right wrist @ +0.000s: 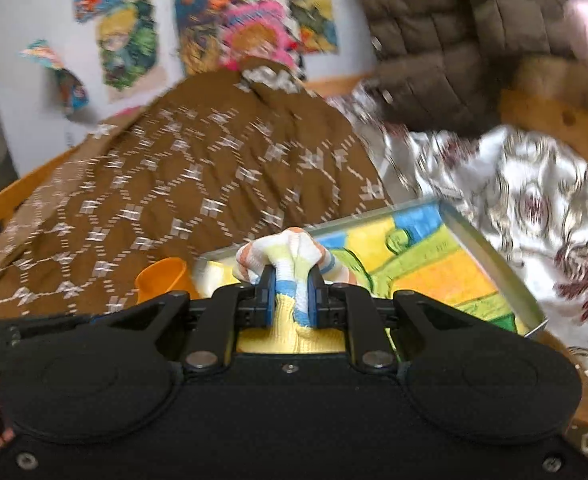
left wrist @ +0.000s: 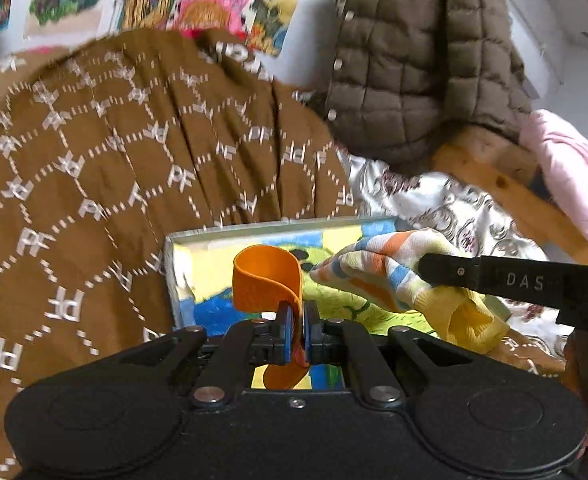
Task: Organize soft objects
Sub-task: 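Carry the orange band and striped sock into the metal tray and release both, then lift both open tools away from the tray back over the blanket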
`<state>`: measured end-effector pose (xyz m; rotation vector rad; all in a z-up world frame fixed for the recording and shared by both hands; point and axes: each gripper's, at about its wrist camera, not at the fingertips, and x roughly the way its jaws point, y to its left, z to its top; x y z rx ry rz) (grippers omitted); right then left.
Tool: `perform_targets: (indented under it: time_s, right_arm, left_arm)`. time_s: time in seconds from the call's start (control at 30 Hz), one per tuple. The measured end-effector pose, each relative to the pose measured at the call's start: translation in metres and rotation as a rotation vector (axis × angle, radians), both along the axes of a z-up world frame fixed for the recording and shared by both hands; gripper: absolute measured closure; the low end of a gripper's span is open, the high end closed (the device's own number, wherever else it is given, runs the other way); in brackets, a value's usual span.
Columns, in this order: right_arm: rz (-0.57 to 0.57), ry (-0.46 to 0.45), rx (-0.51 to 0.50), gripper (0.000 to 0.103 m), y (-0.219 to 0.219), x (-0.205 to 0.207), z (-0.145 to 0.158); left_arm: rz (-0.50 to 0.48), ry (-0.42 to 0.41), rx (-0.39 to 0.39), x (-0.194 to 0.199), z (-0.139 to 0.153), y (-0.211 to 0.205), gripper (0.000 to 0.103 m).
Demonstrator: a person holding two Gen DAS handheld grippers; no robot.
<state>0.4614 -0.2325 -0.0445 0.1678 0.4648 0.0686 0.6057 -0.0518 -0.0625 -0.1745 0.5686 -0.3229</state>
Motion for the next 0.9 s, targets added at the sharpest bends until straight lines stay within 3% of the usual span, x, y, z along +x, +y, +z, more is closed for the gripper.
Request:
perform_targets:
  time_s: [0.1,0.3,0.5,0.63,0.73,0.87,0.9]
  right_arm:
    - [-0.028,0.052,0.031,0.094,-0.013,0.01,-0.013]
    - [-0.05,0.143,0.032,0.09,-0.025,0.04,-0.031]
    - [-0.055,0.231,0.02,0.082,-0.029,0.068,-0.063]
    - [-0.078,0.208,0.06,0.053,-0.035,0.069,-0.074]
    - [-0.076,0.178,0.068,0.039,-0.036,0.057,-0.062]
    - [-0.066,0.121,0.069,0.026,-0.033,0.031,-0.041]
    - [-0.067,0.103,0.073,0.017,-0.032,0.022,-0.034]
  left_arm:
    - [-0.007,0.06,-0.002,0.016,-0.012,-0.007,0.097]
    - [-0.043,0.176,0.069,0.035,-0.033,-0.024,0.096]
    - [-0.05,0.215,0.098,0.038,-0.036,-0.027,0.082]
    - [-0.011,0.2,0.071,0.028,-0.03,-0.017,0.06]
    - [0.005,0.166,0.045,0.014,-0.018,-0.009,0.053]
    - [0.034,0.084,0.036,-0.013,0.005,0.0,0.03]
    - [0.044,0.063,0.03,-0.021,0.012,0.004,0.029]
